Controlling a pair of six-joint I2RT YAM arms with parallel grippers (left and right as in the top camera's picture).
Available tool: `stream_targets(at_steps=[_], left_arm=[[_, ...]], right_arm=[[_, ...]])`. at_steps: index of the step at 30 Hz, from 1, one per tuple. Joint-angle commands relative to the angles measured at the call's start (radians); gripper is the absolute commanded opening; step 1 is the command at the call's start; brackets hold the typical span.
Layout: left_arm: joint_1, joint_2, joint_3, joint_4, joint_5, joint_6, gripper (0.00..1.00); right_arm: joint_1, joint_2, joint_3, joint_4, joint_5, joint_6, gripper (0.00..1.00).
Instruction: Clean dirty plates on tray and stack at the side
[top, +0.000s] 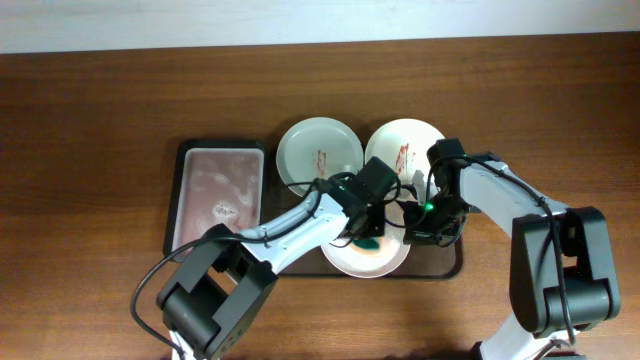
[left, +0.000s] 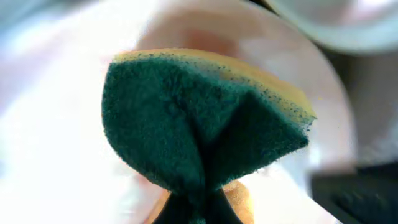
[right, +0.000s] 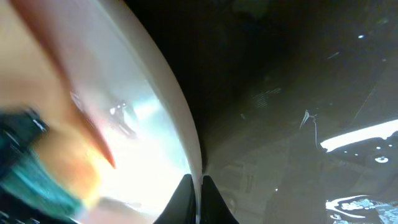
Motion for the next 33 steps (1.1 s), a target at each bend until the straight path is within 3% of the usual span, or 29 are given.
stream_targets(at_steps=[1,7,11,17,23,25,30,32,33], left_arm=[[0.064,0.007,0.007,-0.043,-0.153,0.035,0.00],[0.077,-0.079,0.024,-0.264,-0.025,0.155,0.00],[0.076,-0.192,0.047,-0.144,0.023,0.235,0.00],[0.064,-0.097,0.045,-0.059,0.128,0.230,0.00],[0.043,0.042,0.045,-0.066,0.110,0.193,0.00],[0.077,0.040,0.046,-0.125,0.022,0.193,0.00],[0.137,-0.039,0.047,-0.256,0.019,0.222,0.00],[0.134,-0.135,0.047,-0.267,0.057,0.297,0.00],[0.134,-0.185,0.047,-0.270,0.066,0.314,0.00]], right_arm=[[0.011,0.009,0.003,-0.016,0.023,-0.016,0.04],[0.011,0.009,0.003,-0.016,0.039,-0.016,0.04],[0.011,0.009,0.003,-0.015,0.038,-0.016,0.05],[0.011,0.009,0.003,-0.015,0.038,-0.016,0.06],[0.011,0.009,0.003,-0.016,0.038,-0.016,0.06],[0.011,0.009,0.003,-0.020,0.039,-0.016,0.06],[0.011,0.009,0.003,-0.023,0.039,-0.016,0.06],[0.011,0.009,0.003,-0.019,0.039,-0.016,0.32],[0.011,0.009,0.003,-0.007,0.039,-0.016,0.34]])
